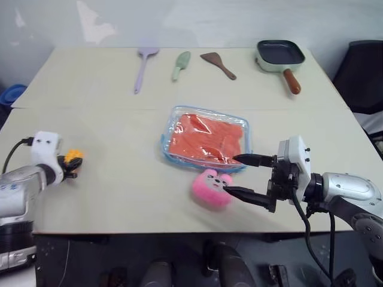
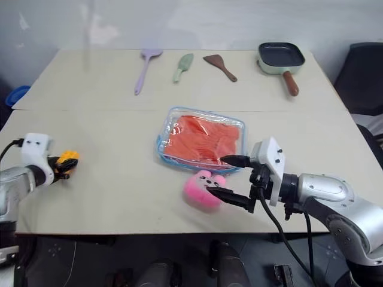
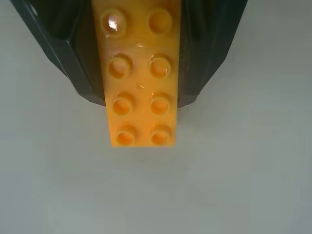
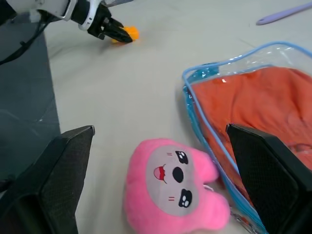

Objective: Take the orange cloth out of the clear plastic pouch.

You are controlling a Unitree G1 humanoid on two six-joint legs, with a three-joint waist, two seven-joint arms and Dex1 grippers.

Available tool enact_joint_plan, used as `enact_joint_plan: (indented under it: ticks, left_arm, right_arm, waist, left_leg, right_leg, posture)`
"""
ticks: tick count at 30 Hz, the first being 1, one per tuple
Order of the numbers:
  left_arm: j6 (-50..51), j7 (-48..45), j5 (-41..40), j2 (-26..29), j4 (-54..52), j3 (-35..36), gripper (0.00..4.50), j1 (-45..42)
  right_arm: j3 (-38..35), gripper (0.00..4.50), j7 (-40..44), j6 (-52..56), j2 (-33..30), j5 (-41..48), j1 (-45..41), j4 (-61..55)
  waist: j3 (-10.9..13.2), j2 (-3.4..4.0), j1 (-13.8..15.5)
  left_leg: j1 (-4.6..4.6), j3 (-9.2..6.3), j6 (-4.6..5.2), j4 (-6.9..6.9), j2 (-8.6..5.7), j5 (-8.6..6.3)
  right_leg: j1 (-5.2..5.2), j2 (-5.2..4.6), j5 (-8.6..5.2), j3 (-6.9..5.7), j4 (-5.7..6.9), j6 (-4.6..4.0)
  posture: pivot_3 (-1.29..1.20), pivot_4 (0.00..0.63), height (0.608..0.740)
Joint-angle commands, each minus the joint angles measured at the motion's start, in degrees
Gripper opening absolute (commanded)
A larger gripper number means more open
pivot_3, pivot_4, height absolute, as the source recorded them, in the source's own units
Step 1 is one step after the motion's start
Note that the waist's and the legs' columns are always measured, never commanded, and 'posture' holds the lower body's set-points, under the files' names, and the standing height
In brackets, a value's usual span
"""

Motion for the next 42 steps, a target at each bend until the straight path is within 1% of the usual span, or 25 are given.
enact_joint_plan:
  ticks: [1,7,8,11,14,16,17,20,22,23,24,26,29,33,36,39,42]
  left_arm:
    - [-2.5,1.0,0.2,-0.5,-2.3,3.0,2.49,1.9]
    - [-1.4,2.5,0.0,-0.9,-6.7,5.4,4.32,4.3]
    - [-1.5,1.8,-0.7,-0.2,-6.9,6.5,4.46,3.7]
    - [-2.7,-2.1,-4.0,1.5,-7.5,8.8,4.46,1.3]
    - [-11.1,-15.6,-8.1,6.0,-13.9,5.6,4.46,1.5]
    - [-14.7,-23.2,-10.2,8.6,-17.7,1.8,4.46,1.0]
    - [-15.7,-25.2,-10.6,9.4,-18.6,0.5,4.46,0.8]
    - [-23.2,-32.7,-7.4,10.8,-20.2,-11.5,4.46,-4.0]
    - [-30.4,-36.9,-2.1,10.0,-18.2,-20.6,4.46,-8.5]
    - [-33.6,-38.3,0.2,9.5,-16.6,-23.9,4.46,-10.4]
    - [-38.0,-39.2,3.5,7.5,-13.0,-27.9,4.46,-13.9]
    - [-46.0,-40.1,8.7,3.4,-5.2,-33.8,4.46,-20.3]
    - [-56.6,-41.7,13.7,-1.8,6.4,-39.1,4.46,-27.3]
    - [-66.5,-42.4,18.0,-5.8,18.3,-42.5,4.46,-32.9]
    - [-70.2,-43.0,18.3,-7.5,23.0,-42.4,3.88,-34.6]
    - [-72.2,-44.0,19.0,-8.0,25.1,-42.4,2.98,-35.2]
    - [-71.1,-44.6,18.6,-7.9,24.3,-41.9,2.01,-34.1]
  right_arm:
    - [0.6,4.5,2.2,-1.5,-0.2,-0.7,-1.7,0.7]
    - [0.7,4.5,4.7,-1.9,-0.7,-2.0,-2.8,2.7]
    - [0.6,4.5,5.1,-1.9,-0.9,-2.3,-2.7,2.8]
    - [0.3,4.5,5.8,-1.8,-1.2,-3.0,-2.6,3.1]
    - [-0.9,4.5,5.6,-1.6,-1.6,-3.3,-1.9,2.9]
    - [-1.7,4.5,5.3,-1.5,-1.6,-3.4,-0.9,2.4]
    - [-1.9,4.5,5.3,-1.5,-1.7,-3.5,-0.5,2.2]
    - [-2.9,4.5,4.4,-1.4,-1.4,-3.6,1.3,1.0]
    - [-3.4,4.5,3.5,-1.5,-1.2,-3.9,2.5,0.1]
    - [-3.6,4.5,3.1,-1.5,-1.2,-3.9,2.9,-0.2]
    - [-4.1,4.5,2.4,-1.4,-1.0,-3.8,3.7,-0.9]
    - [-5.1,4.5,1.1,-1.2,-0.7,-3.4,5.2,-2.3]
    - [-6.4,4.5,-1.2,-0.8,-0.2,-2.9,7.8,-4.8]
    - [-8.2,4.5,-3.7,-0.5,0.1,-1.9,11.0,-7.8]
    - [-9.2,4.5,-5.5,-0.4,0.3,-1.3,12.6,-9.0]
    - [-9.8,4.5,-6.5,-0.5,0.3,-1.0,13.8,-9.9]
    - [-9.8,4.5,-7.0,-0.8,0.2,-0.7,14.4,-10.3]
  waist:
    - [0.0,-0.02,0.5]
    - [0.0,-0.03,0.1]
    - [0.0,-0.04,0.0]
    - [0.0,-0.1,-0.1]
    - [0.0,-0.12,-0.1]
    - [0.0,-0.11,0.0]
    - [0.0,-0.08,0.1]
    - [0.0,-0.03,0.2]
    - [0.0,-0.03,0.1]
    - [0.0,-0.03,0.1]
    - [0.0,-0.02,0.1]
    - [0.0,-0.03,0.1]
    - [0.0,-0.04,-0.1]
    - [0.1,-0.05,-0.2]
    - [0.1,-0.06,-0.1]
    - [0.1,-0.06,0.0]
    - [0.1,-0.07,0.0]
  left_leg:
    - [-0.01,-0.02,0.04,0.0,-0.01,-0.02]
    - [-0.04,-0.01,0.1,-0.04,0.0,-0.07]
    - [-0.04,0.0,0.1,-0.03,0.01,-0.07]
    - [-0.04,0.01,0.09,-0.03,0.02,-0.06]
    - [-0.03,0.02,0.06,-0.03,0.03,-0.07]
    - [-0.04,0.03,0.03,-0.03,0.03,-0.09]
    - [-0.05,0.02,0.02,-0.03,0.03,-0.1]
    - [-0.04,0.03,0.03,-0.03,0.01,-0.1]
    - [-0.04,0.06,0.04,-0.01,0.0,-0.08]
    - [-0.03,0.12,0.03,-0.01,0.0,-0.08]
    - [-0.02,0.14,0.04,-0.01,-0.01,-0.08]
    - [-0.04,0.2,0.04,-0.01,-0.01,-0.07]
    - [-0.16,0.28,0.07,-0.02,-0.01,-0.05]
    - [-0.16,0.33,0.08,-0.03,0.0,-0.05]
    - [-0.11,0.29,0.12,0.02,-0.01,-0.05]
    - [-0.11,0.25,0.18,0.04,-0.02,-0.05]
    - [-0.1,0.23,0.2,0.04,-0.02,-0.06]
  right_leg:
    - [0.02,-0.05,0.0,-0.02,0.0,0.0]
    - [0.01,-0.05,0.02,-0.04,-0.06,0.03]
    - [0.01,-0.04,0.02,-0.04,-0.06,0.03]
    - [-0.01,-0.01,0.02,-0.04,-0.02,0.03]
    - [-0.02,0.0,0.01,-0.04,0.0,0.02]
    - [-0.03,0.0,0.01,-0.02,-0.03,0.01]
    - [-0.03,-0.01,0.01,-0.04,-0.08,0.01]
    - [0.01,-0.02,0.01,-0.02,-0.12,0.01]
    - [0.02,0.02,0.01,-0.03,-0.08,0.01]
    - [0.03,0.06,0.01,0.01,-0.06,0.01]
    - [0.04,0.07,0.01,0.02,-0.03,0.01]
    - [0.05,0.14,0.01,0.06,0.0,0.01]
    - [0.04,0.2,0.01,0.09,0.02,0.02]
    - [0.03,0.23,0.03,0.1,0.11,0.04]
    - [0.02,0.21,0.04,0.07,0.05,0.07]
    - [0.03,0.17,0.06,0.06,0.05,0.1]
    - [0.03,0.16,0.07,0.05,0.05,0.12]
  posture:
    - [0.0,0.15,0.74]
    - [0.0,0.15,0.74]
    - [0.0,0.15,0.74]
    - [0.0,0.15,0.74]
    - [0.0,0.15,0.74]
    - [0.0,0.15,0.74]
    - [0.0,0.15,0.74]
    - [0.0,0.15,0.74]
    - [0.0,0.15,0.74]
    - [0.0,0.15,0.74]
    - [0.0,0.15,0.74]
    - [0.0,0.15,0.74]
    - [0.0,0.15,0.74]
    - [0.0,0.15,0.74]
    - [0.0,0.15,0.74]
    - [0.0,0.15,0.74]
    - [0.0,0.15,0.74]
